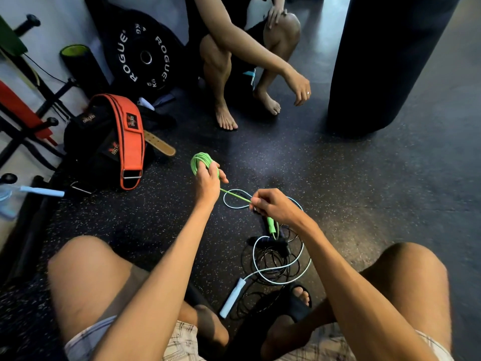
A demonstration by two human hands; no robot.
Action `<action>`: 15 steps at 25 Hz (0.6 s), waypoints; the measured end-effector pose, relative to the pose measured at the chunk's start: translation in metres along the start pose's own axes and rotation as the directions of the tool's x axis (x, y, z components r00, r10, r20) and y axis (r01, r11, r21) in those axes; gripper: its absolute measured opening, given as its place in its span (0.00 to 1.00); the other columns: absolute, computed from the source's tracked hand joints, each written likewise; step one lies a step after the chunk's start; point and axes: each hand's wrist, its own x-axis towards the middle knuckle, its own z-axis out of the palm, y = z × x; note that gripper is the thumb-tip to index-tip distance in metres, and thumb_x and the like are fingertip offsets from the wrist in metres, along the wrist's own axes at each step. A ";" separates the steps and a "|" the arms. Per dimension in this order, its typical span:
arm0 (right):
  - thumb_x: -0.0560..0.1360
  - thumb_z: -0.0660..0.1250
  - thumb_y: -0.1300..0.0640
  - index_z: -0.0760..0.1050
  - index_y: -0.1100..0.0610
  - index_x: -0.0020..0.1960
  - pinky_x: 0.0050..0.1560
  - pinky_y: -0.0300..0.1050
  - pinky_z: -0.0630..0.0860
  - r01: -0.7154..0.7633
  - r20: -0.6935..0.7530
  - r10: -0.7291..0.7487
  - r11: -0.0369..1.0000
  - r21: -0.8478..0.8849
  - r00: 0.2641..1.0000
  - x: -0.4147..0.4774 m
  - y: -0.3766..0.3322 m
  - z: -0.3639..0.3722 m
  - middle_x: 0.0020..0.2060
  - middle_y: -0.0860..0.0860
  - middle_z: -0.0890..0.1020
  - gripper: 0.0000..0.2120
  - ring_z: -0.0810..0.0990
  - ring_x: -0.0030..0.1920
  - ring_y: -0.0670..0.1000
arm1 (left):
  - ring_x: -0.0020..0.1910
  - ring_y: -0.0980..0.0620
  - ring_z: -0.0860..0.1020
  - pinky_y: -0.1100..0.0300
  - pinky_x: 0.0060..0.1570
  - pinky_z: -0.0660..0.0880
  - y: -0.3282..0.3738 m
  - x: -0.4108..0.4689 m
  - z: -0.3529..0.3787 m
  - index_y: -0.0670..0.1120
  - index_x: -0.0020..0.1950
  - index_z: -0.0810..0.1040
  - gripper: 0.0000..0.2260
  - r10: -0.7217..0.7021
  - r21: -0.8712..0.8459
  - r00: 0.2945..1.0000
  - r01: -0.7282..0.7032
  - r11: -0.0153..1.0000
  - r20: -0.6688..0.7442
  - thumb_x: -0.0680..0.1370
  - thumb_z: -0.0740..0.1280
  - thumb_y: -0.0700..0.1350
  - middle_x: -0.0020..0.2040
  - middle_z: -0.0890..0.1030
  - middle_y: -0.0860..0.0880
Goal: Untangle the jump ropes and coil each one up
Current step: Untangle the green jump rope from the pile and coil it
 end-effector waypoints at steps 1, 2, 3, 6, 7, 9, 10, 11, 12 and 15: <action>0.82 0.61 0.59 0.78 0.55 0.41 0.33 0.42 0.67 0.014 -0.001 -0.013 1.000 0.009 1.000 0.000 -0.007 -0.002 0.31 0.53 0.75 0.12 0.69 0.32 0.50 | 0.25 0.62 0.76 0.73 0.32 0.69 0.001 -0.003 0.001 0.38 0.52 0.69 0.06 -0.003 0.041 0.999 0.001 0.999 0.045 0.83 0.54 0.39 0.34 0.78 0.46; 0.82 0.61 0.59 0.78 0.55 0.42 0.32 0.40 0.66 0.020 -0.008 -0.020 0.999 0.025 1.000 0.000 -0.012 -0.004 0.30 0.52 0.74 0.12 0.69 0.31 0.48 | 0.25 0.63 0.76 0.73 0.31 0.69 0.001 -0.006 0.002 0.39 0.52 0.69 0.06 -0.011 0.073 0.995 0.004 0.997 0.095 0.83 0.54 0.39 0.34 0.78 0.47; 0.83 0.60 0.58 0.79 0.57 0.42 0.30 0.39 0.65 0.027 -0.022 -0.026 0.998 0.049 0.999 0.000 -0.019 -0.007 0.29 0.50 0.73 0.13 0.68 0.30 0.47 | 0.25 0.63 0.76 0.72 0.31 0.70 0.000 -0.008 0.003 0.39 0.52 0.70 0.06 -0.023 0.105 0.989 0.009 0.994 0.143 0.83 0.55 0.40 0.34 0.78 0.47; 0.83 0.59 0.59 0.79 0.64 0.45 0.28 0.35 0.62 0.057 -0.095 -0.047 0.993 0.106 0.994 0.001 -0.033 -0.015 0.28 0.49 0.70 0.14 0.65 0.27 0.44 | 0.29 0.56 0.78 0.60 0.38 0.75 -0.006 -0.011 0.007 0.42 0.49 0.74 0.08 -0.077 0.158 0.956 0.032 0.987 0.283 0.82 0.56 0.40 0.33 0.79 0.48; 0.83 0.59 0.59 0.79 0.65 0.45 0.28 0.36 0.62 0.066 -0.119 -0.053 0.992 0.106 0.991 0.002 -0.037 -0.017 0.27 0.49 0.70 0.14 0.64 0.27 0.44 | 0.29 0.53 0.78 0.57 0.38 0.75 -0.009 -0.012 0.008 0.43 0.47 0.75 0.08 -0.095 0.153 0.937 0.046 0.987 0.336 0.82 0.57 0.41 0.32 0.80 0.48; 0.83 0.60 0.58 0.79 0.63 0.43 0.27 0.37 0.61 0.077 -0.179 -0.061 0.994 0.083 0.982 0.006 -0.040 -0.021 0.26 0.47 0.70 0.15 0.64 0.27 0.44 | 0.26 0.50 0.76 0.55 0.33 0.74 -0.011 -0.016 0.011 0.43 0.44 0.75 0.11 -0.124 0.073 0.886 0.102 0.992 0.447 0.82 0.56 0.41 0.29 0.79 0.47; 0.83 0.60 0.58 0.79 0.61 0.41 0.27 0.38 0.61 0.077 -0.211 -0.061 0.995 0.070 0.976 0.009 -0.040 -0.022 0.26 0.46 0.70 0.15 0.64 0.26 0.43 | 0.24 0.50 0.74 0.56 0.30 0.72 -0.011 -0.018 0.012 0.42 0.43 0.75 0.12 -0.138 0.019 0.852 0.149 0.989 0.505 0.82 0.55 0.40 0.27 0.77 0.47; 0.82 0.61 0.58 0.78 0.59 0.40 0.28 0.37 0.62 0.077 -0.240 -0.061 0.995 0.056 0.969 0.011 -0.040 -0.023 0.26 0.45 0.71 0.15 0.64 0.25 0.40 | 0.23 0.51 0.72 0.58 0.27 0.69 -0.009 -0.021 0.013 0.42 0.43 0.75 0.13 -0.150 -0.022 0.815 0.196 0.980 0.560 0.82 0.54 0.41 0.25 0.75 0.47; 0.82 0.61 0.57 0.77 0.57 0.39 0.28 0.37 0.62 0.078 -0.269 -0.067 0.996 0.032 0.961 0.012 -0.038 -0.025 0.26 0.45 0.72 0.15 0.65 0.25 0.40 | 0.22 0.51 0.69 0.59 0.25 0.66 -0.006 -0.024 0.012 0.41 0.42 0.74 0.14 -0.155 -0.054 0.774 0.237 0.970 0.614 0.83 0.53 0.43 0.24 0.73 0.47; 0.82 0.62 0.55 0.79 0.57 0.39 0.29 0.39 0.63 0.080 -0.337 -0.082 0.997 -0.021 0.938 0.012 -0.034 -0.029 0.27 0.47 0.74 0.15 0.67 0.27 0.43 | 0.21 0.53 0.61 0.59 0.26 0.59 0.004 -0.031 0.008 0.42 0.39 0.73 0.18 -0.158 -0.092 0.655 0.331 0.939 0.739 0.84 0.53 0.49 0.22 0.65 0.48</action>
